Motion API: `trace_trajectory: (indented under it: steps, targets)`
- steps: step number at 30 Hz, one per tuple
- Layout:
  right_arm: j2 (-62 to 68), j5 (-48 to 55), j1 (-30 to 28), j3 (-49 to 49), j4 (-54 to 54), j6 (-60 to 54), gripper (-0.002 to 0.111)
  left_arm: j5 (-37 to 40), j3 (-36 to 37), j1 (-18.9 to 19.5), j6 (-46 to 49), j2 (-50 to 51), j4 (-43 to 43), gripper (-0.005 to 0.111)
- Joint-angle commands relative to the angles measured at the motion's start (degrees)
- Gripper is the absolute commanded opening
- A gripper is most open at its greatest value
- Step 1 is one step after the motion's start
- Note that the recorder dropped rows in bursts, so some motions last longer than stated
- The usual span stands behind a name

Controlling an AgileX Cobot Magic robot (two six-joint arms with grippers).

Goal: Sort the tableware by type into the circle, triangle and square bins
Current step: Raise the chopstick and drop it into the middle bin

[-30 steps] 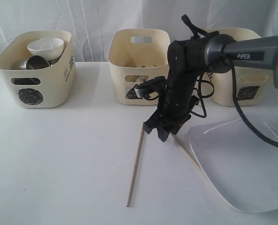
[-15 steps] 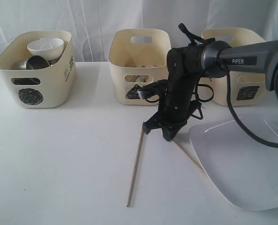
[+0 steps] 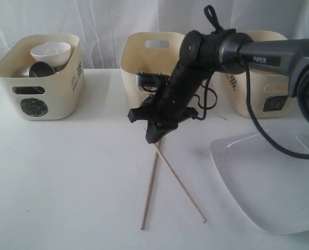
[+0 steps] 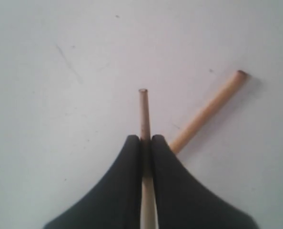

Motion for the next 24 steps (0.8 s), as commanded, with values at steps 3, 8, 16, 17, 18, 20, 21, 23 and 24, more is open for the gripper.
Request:
trace_trajectory:
  steps: [3,8,16,17,18,20,21,23,24]
  targets:
    - [-3.98,7.62,-2.00,-5.40,2.30,-3.17,0.000,-0.08,0.28,-0.53,-0.05,-0.16,-0.41,0.000]
    - [-6.47,8.74,-7.49,-8.10,20.81,-9.27,0.000,-0.08,0.28,-0.53,-0.05,-0.16,-0.41,0.000]
    - [-6.47,8.46,-17.31,-8.39,45.00,-17.85,0.000,-0.08,0.28,-0.53,-0.05,-0.16,-0.41,0.000]
    - [-6.47,8.23,-18.14,-8.39,48.11,-19.49,0.000,-0.08,0.28,-0.53,-0.05,-0.16,-0.41,0.000]
    - [-6.34,7.33,-18.85,-8.39,51.72,-21.38,0.000,-0.08,0.28,-0.53,-0.05,-0.16,-0.41,0.000]
    - [-6.23,5.64,-19.73,-8.39,59.91,-25.01,0.000,-0.08,0.28,-0.53,-0.05,-0.16,-0.41,0.000]
    - [-6.23,4.44,-19.96,-8.39,63.45,-27.23,0.000,-0.08,0.28,-0.53,-0.05,-0.16,-0.41,0.000]
    - [-6.23,1.23,-20.09,-8.39,68.17,-31.40,0.000,-0.08,0.28,-0.53,-0.05,-0.16,-0.41,0.000]
    - [-6.23,-0.33,-20.09,-8.39,70.26,-33.89,0.000,-0.08,0.28,-0.53,-0.05,-0.16,-0.41,0.000]
